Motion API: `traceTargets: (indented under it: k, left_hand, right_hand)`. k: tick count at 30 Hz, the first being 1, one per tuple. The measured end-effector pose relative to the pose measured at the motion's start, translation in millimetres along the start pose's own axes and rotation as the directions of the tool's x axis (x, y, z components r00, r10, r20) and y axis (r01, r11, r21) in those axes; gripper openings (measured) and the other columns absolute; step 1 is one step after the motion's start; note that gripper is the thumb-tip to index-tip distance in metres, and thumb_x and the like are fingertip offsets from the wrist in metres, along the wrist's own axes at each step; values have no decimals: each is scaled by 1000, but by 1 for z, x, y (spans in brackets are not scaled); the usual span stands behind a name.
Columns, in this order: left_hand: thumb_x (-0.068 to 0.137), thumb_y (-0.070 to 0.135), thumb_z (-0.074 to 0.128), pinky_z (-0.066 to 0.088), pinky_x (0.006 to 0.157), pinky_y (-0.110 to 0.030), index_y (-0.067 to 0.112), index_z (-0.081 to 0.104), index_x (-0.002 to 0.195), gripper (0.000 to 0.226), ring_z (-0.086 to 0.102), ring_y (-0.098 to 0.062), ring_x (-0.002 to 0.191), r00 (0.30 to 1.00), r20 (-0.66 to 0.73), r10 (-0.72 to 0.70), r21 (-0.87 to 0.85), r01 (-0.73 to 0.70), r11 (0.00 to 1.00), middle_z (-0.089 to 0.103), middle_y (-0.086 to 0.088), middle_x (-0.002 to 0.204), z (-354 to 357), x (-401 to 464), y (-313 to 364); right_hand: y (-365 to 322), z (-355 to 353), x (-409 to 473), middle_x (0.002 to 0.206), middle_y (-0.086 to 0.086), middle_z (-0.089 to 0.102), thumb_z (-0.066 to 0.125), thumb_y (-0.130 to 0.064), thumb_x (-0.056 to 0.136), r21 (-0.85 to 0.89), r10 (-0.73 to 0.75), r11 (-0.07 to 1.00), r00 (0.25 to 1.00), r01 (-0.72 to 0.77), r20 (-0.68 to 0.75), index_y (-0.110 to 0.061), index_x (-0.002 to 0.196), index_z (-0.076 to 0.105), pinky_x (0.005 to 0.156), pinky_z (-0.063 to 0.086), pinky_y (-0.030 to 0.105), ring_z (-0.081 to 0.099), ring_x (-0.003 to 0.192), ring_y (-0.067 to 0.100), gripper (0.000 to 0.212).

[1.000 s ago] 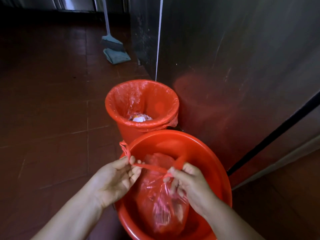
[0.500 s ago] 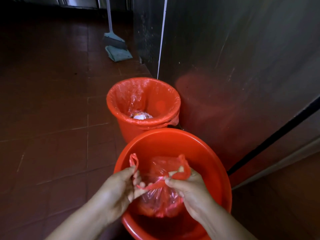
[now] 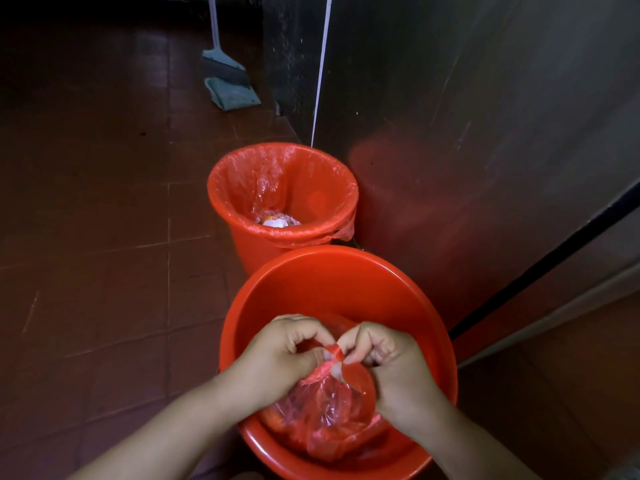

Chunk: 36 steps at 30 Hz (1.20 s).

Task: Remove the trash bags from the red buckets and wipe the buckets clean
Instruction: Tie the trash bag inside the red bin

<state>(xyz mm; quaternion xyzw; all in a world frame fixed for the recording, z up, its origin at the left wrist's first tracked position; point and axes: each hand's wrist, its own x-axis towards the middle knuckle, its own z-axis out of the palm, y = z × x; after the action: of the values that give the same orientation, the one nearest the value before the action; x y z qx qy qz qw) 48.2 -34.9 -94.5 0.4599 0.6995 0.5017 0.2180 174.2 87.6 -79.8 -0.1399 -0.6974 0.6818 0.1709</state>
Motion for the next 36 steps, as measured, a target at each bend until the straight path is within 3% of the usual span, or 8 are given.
traceTargets:
  k: [4, 6, 9, 12, 15, 23, 29, 36]
  left_hand:
    - [80, 8, 72, 43, 69, -11, 34, 69, 74, 27, 63, -1, 75, 999, -15, -35, -68, 34, 997, 67, 19, 75, 5, -4, 6]
    - [79, 7, 71, 45, 69, -15, 29, 68, 74, 23, 64, -2, 75, 999, -36, -33, -20, 32, 999, 67, 17, 75, 5, -3, 7]
    - [78, 10, 71, 50, 70, -29, 28, 66, 70, 21, 63, -5, 73, 997, -53, -53, 64, 57, 996, 66, 13, 73, 7, 1, 8]
    - [75, 15, 72, 46, 68, -22, 39, 60, 67, 28, 61, 0, 72, 996, -76, -49, 165, 61, 984, 64, 20, 73, 11, 4, 13]
    - [78, 19, 69, 49, 68, -26, 28, 63, 72, 12, 62, -1, 72, 996, -81, -36, 141, 47, 989, 66, 18, 74, 12, 5, 16]
    - [82, 9, 70, 48, 69, -19, 21, 71, 91, 15, 56, -7, 68, 964, 78, -252, -301, 264, 916, 62, 5, 70, 1, 10, 27]
    - [78, -1, 71, 48, 57, -20, 17, 75, 79, 19, 57, -9, 61, 946, 65, -317, -351, 319, 881, 66, 3, 64, -2, 11, 32]
    - [78, -1, 69, 51, 53, -23, 20, 75, 67, 24, 61, -14, 56, 943, -10, -332, -362, 306, 880, 66, -2, 58, 4, 9, 26]
  right_hand:
    - [6, -2, -2, 69, 3, 62, 73, 13, 69, -130, -67, 990, 997, 63, -29, -24, 58, 54, 56, 45, 23, 58, 61, 10, 43]
    - [9, 1, -3, 64, 0, 58, 76, -17, 72, -302, -133, 949, 984, 91, -122, -25, 62, 50, 54, 44, 28, 54, 57, 10, 30]
    - [15, 5, -2, 66, -1, 57, 69, -58, 66, -447, -170, 894, 944, 26, -283, -25, 71, 51, 56, 46, 33, 55, 58, 11, 38]
    - [21, 4, -2, 77, -15, 60, 59, -48, 67, -577, -271, 816, 906, 36, -326, -39, 81, 50, 63, 43, 14, 59, 71, 1, 18]
    - [27, 3, 0, 80, -18, 58, 61, -39, 76, -655, -391, 748, 870, 109, -302, -36, 85, 52, 66, 40, 6, 55, 79, -8, 13]
    - [26, -4, 2, 94, -12, 54, 58, -26, 80, -756, -635, 568, 758, 327, -149, -21, 88, 51, 64, 44, 9, 56, 79, -1, 12]
    - [18, -11, 5, 76, -16, 53, 64, -31, 82, -669, -538, 660, 836, 340, -106, -21, 79, 56, 51, 45, 23, 56, 64, 1, 13]
    - [12, -15, 3, 79, -11, 64, 74, -11, 74, -527, -396, 800, 912, 287, -105, -22, 81, 66, 66, 49, 16, 65, 74, 5, 15]
